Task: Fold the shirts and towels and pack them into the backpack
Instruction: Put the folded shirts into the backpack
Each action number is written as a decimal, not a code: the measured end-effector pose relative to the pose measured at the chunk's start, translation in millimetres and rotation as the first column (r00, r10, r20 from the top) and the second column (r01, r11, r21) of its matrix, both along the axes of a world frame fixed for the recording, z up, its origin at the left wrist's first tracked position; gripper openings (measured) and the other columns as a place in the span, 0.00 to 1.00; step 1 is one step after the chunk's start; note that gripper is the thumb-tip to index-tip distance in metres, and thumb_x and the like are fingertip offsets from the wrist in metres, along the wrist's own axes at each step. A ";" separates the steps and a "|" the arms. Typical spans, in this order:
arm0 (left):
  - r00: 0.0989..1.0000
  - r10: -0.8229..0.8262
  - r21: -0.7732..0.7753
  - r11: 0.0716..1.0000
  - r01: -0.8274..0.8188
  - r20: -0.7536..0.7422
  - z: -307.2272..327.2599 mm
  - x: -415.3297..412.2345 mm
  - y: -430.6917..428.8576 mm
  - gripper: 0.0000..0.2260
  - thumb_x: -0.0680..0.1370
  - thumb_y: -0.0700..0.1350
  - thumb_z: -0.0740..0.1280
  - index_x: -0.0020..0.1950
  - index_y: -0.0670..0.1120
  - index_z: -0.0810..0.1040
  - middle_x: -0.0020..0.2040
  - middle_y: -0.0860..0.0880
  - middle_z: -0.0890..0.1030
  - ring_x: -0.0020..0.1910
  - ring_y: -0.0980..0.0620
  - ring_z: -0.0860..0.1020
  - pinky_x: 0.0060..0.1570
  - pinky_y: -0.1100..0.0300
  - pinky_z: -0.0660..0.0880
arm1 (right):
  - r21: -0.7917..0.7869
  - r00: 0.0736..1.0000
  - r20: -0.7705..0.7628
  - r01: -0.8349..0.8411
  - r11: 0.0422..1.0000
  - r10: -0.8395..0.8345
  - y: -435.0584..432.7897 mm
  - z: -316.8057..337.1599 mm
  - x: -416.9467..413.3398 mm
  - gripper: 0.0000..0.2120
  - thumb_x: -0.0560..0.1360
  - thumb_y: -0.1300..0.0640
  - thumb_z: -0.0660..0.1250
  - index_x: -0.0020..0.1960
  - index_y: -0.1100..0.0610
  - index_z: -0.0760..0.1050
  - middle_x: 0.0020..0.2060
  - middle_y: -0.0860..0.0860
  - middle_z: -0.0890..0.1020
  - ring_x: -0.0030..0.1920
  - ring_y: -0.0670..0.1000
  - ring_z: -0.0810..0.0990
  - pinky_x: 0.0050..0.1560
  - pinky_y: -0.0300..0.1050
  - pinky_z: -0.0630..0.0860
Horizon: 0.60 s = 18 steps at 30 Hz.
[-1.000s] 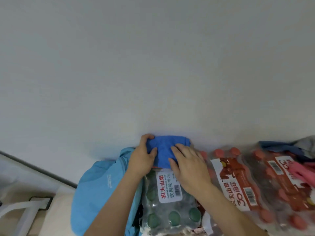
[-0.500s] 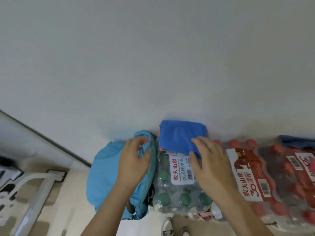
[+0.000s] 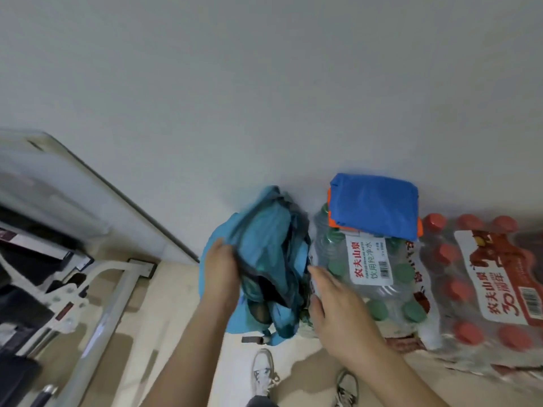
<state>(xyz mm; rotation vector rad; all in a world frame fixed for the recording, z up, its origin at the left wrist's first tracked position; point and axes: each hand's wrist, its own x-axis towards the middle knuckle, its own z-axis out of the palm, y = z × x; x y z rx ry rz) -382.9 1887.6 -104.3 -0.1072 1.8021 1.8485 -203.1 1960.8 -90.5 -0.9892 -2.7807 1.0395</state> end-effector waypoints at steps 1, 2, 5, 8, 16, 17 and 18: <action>0.976 0.034 0.224 0.971 -0.084 0.217 -2.8 -17.6 -19.0 0.12 0.74 0.34 0.54 0.48 0.39 0.77 0.44 0.47 0.82 0.47 0.44 0.80 0.49 0.54 0.77 | -0.036 0.999 0.027 0.035 0.999 -0.034 -4.9 -0.9 -9.2 0.25 0.81 0.55 0.55 0.77 0.54 0.53 0.74 0.48 0.62 0.71 0.49 0.65 0.70 0.42 0.61; 0.930 0.004 0.343 0.929 -0.140 0.369 -8.8 -34.6 -39.2 0.16 0.75 0.36 0.55 0.57 0.37 0.77 0.54 0.43 0.82 0.56 0.42 0.79 0.58 0.48 0.75 | -0.071 0.995 0.062 0.079 0.994 -0.075 -9.4 -4.3 -20.1 0.27 0.81 0.53 0.55 0.77 0.54 0.51 0.75 0.48 0.62 0.71 0.50 0.65 0.70 0.44 0.62; 0.926 -0.154 0.298 0.953 0.047 0.346 -34.2 -68.1 -82.2 0.17 0.78 0.40 0.62 0.67 0.39 0.73 0.62 0.40 0.79 0.61 0.40 0.77 0.62 0.43 0.72 | -0.233 0.963 0.174 0.244 0.941 -0.206 -15.8 -27.5 -57.5 0.31 0.81 0.50 0.57 0.78 0.56 0.47 0.75 0.53 0.60 0.72 0.54 0.64 0.69 0.48 0.63; 0.938 -0.108 0.053 0.994 0.095 0.329 -63.7 -91.3 -95.9 0.15 0.77 0.43 0.68 0.62 0.41 0.76 0.56 0.41 0.82 0.54 0.41 0.81 0.56 0.45 0.77 | -0.329 0.909 0.216 0.411 0.850 -0.356 -20.3 -56.2 -85.8 0.36 0.79 0.44 0.60 0.78 0.55 0.45 0.77 0.52 0.55 0.75 0.54 0.57 0.72 0.48 0.58; 0.962 -0.249 -0.514 0.814 0.271 0.113 -111.1 -129.1 -108.3 0.05 0.77 0.43 0.64 0.50 0.42 0.73 0.48 0.40 0.80 0.46 0.40 0.79 0.46 0.48 0.78 | -0.204 0.802 0.326 0.577 0.791 -0.501 -11.4 -114.9 -122.8 0.34 0.78 0.45 0.59 0.77 0.55 0.48 0.72 0.56 0.65 0.67 0.59 0.69 0.66 0.54 0.69; 0.954 -0.289 -0.550 0.786 0.283 0.077 -112.5 -131.3 -107.5 0.07 0.76 0.41 0.64 0.52 0.44 0.71 0.47 0.40 0.79 0.45 0.41 0.79 0.45 0.48 0.78 | -0.253 0.782 0.319 0.615 0.747 -0.535 -9.6 -121.1 -123.4 0.34 0.78 0.48 0.61 0.77 0.57 0.48 0.70 0.56 0.68 0.65 0.59 0.72 0.64 0.52 0.70; 0.937 -0.349 -0.584 0.765 0.271 -0.022 -113.5 -134.0 -106.1 0.11 0.74 0.40 0.65 0.55 0.46 0.70 0.47 0.41 0.78 0.44 0.42 0.78 0.46 0.47 0.78 | -0.315 0.748 0.317 0.663 0.680 -0.583 -8.2 -126.8 -124.9 0.34 0.78 0.49 0.63 0.76 0.58 0.51 0.67 0.56 0.72 0.63 0.59 0.74 0.62 0.51 0.71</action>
